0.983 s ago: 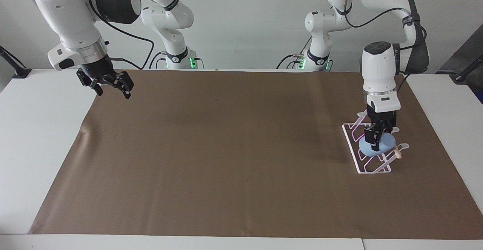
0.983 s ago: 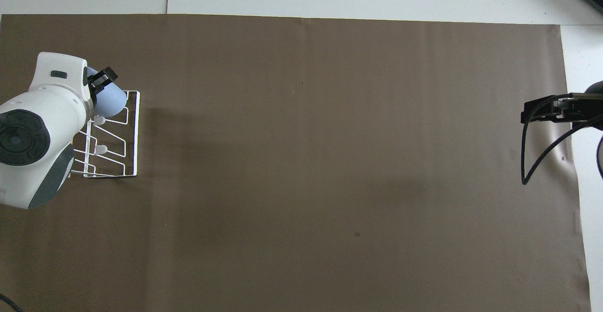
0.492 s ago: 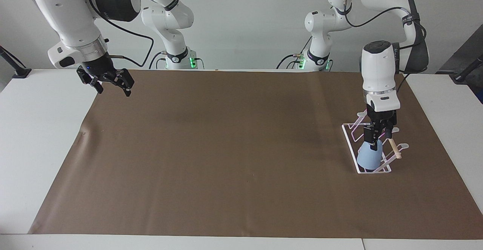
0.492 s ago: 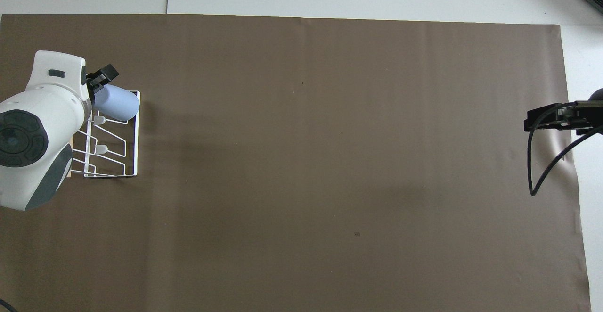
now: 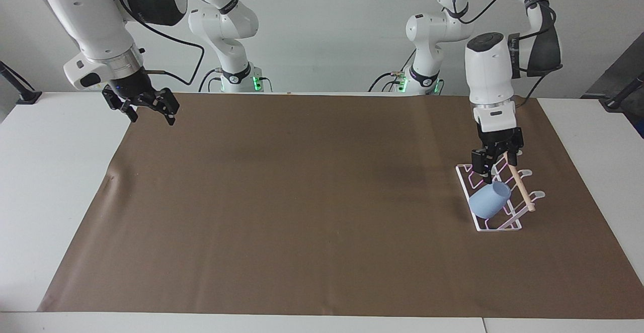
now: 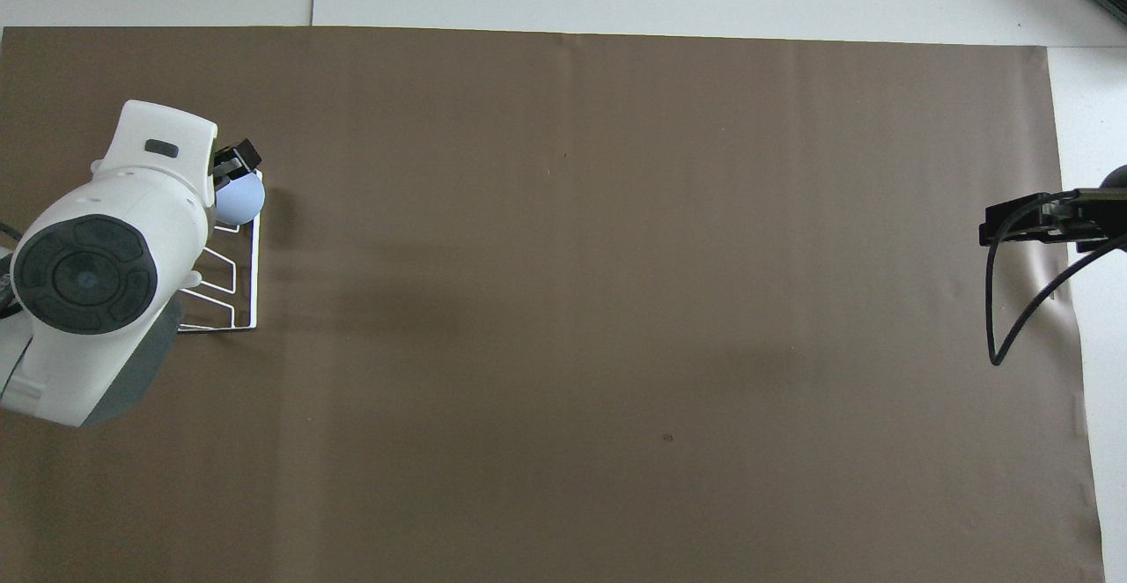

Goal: Hang cup on cup holder

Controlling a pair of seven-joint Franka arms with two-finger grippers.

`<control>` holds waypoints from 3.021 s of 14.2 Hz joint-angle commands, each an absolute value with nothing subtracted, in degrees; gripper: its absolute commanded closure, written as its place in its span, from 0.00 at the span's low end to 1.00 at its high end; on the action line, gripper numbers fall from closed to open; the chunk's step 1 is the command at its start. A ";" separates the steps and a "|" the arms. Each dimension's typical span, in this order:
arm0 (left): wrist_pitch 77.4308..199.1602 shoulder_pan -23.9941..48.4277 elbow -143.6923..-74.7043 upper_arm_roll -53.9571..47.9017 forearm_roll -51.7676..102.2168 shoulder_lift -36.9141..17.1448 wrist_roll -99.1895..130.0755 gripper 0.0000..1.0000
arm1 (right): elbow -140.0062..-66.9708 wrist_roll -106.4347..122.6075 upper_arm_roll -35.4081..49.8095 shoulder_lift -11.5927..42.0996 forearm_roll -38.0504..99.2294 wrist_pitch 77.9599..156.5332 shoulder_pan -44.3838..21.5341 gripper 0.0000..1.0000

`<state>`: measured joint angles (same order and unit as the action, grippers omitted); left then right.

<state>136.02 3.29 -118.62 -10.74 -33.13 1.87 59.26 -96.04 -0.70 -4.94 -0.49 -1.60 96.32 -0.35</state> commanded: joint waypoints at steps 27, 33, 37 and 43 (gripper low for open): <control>86.93 1.66 -90.44 -2.91 0.97 2.29 -7.46 0.00 | -97.03 0.61 -5.01 -4.92 -1.93 94.66 0.00 0.00; 84.73 3.51 -88.51 -0.44 1.93 1.32 -7.73 0.00 | -97.03 0.53 -4.92 -4.92 -1.93 94.66 0.00 0.00; 84.02 4.40 -88.85 1.49 1.93 1.84 -7.91 0.00 | -97.03 0.53 -4.92 -4.92 -1.93 94.66 0.00 0.00; 83.67 4.30 -89.47 1.41 1.93 2.55 -7.74 0.00 | -97.03 0.61 -4.92 -4.92 -1.93 94.66 0.00 0.00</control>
<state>85.36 3.35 -90.33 0.47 1.16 2.35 -7.17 -96.06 -0.68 -5.01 -3.83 -1.59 95.18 -0.35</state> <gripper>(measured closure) 0.000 0.000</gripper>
